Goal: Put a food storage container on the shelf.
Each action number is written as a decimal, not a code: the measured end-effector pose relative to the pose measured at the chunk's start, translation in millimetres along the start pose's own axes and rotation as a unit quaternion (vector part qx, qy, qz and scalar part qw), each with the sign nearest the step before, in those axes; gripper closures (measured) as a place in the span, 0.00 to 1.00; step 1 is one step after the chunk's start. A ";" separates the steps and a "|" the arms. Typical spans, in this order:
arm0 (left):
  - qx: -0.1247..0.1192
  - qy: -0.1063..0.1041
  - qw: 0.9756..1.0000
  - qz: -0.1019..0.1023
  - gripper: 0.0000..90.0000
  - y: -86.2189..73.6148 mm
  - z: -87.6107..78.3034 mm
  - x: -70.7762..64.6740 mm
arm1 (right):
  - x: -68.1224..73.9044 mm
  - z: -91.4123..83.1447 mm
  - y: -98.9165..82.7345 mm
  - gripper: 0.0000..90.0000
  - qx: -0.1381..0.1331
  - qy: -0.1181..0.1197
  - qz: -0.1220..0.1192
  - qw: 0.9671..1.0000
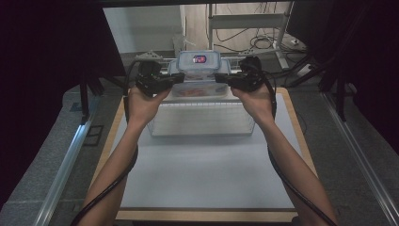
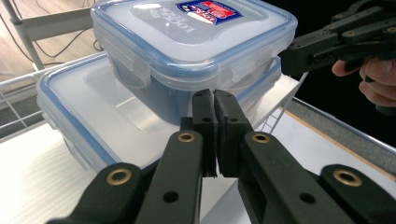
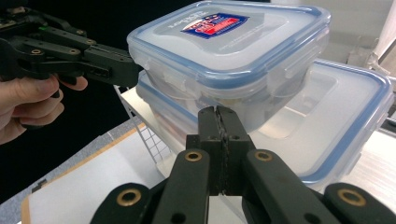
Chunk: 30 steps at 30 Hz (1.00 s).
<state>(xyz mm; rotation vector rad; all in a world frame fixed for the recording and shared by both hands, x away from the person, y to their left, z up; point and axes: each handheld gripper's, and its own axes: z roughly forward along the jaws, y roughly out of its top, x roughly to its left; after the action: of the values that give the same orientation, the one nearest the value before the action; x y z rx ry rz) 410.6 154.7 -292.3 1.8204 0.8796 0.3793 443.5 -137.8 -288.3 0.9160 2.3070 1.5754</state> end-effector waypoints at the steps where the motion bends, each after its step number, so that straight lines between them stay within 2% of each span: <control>1: 0.001 0.001 1.000 -0.001 0.98 0.5 0.6 0.0 | -0.5 0.6 0.6 1.00 0.001 -0.002 0.002 1.000; 9: 0.002 -0.004 1.000 0.008 0.98 -0.6 1.7 -5.9 | -1.1 1.7 2.0 1.00 0.000 -0.005 0.004 1.000; 13: 0.005 0.000 1.000 0.018 0.89 -4.7 1.0 -11.1 | 2.4 -0.3 -2.2 0.96 -0.002 -0.003 -0.001 1.000; 21: 0.002 -0.009 1.000 0.024 0.68 -20.6 -1.5 -21.8 | 5.1 -7.5 -17.9 0.74 -0.012 0.000 -0.005 1.000; 30: 0.000 -0.021 0.999 0.030 0.55 -41.4 -5.1 -33.5 | 11.5 -17.5 -36.6 0.61 -0.004 0.002 -0.019 1.000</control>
<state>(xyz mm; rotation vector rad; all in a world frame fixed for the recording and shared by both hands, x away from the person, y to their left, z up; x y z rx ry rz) 368.4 142.4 -322.8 1.8516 0.7984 0.3767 412.1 -153.2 -311.8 0.8631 2.3047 1.5707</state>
